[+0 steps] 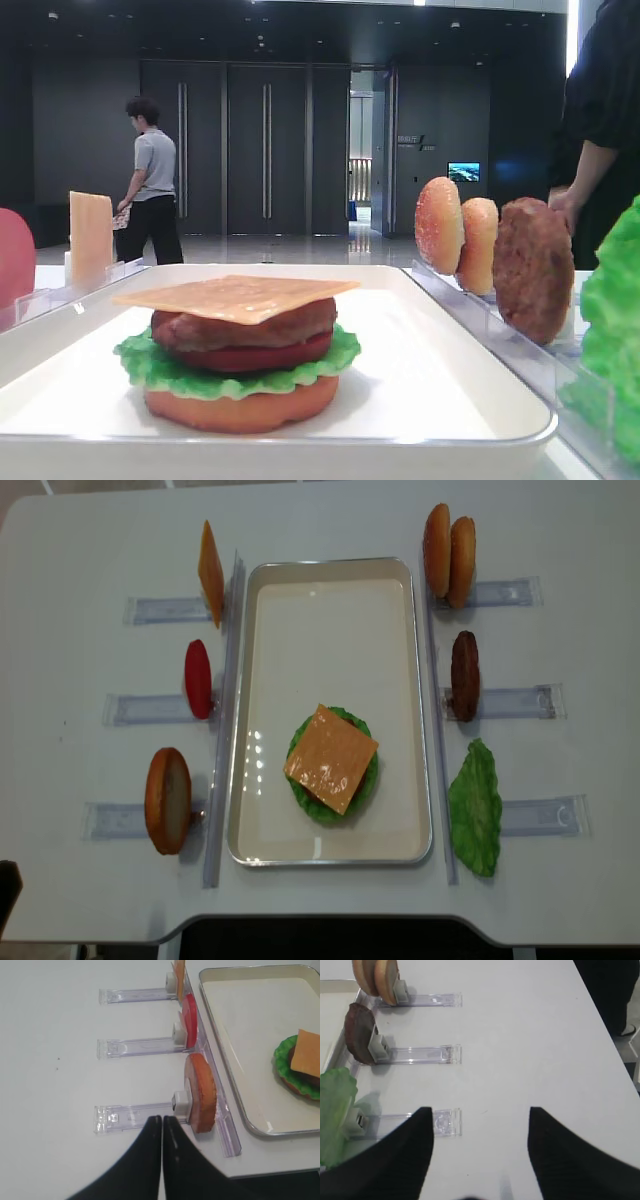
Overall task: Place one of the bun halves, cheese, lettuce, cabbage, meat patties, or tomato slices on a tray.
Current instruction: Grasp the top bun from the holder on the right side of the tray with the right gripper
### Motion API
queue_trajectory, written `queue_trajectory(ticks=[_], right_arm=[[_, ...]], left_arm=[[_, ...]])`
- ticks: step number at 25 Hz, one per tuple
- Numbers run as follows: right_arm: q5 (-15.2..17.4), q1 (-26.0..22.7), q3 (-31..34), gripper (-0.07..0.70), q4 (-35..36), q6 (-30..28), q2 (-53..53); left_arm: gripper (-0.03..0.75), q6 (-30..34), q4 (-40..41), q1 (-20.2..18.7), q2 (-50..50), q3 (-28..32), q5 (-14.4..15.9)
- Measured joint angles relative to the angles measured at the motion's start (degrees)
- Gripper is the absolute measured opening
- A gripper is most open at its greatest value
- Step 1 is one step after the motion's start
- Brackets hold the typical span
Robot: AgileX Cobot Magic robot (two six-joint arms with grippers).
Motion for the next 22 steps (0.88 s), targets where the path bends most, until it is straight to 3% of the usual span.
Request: queue_trajectory(ticks=[22], right_arm=[[-0.6,0.0,-1.6,0.4,-0.5,0.0,2.4]], left_arm=[[-0.007,0.0,0.0,0.0,0.0,0.0,0.0]])
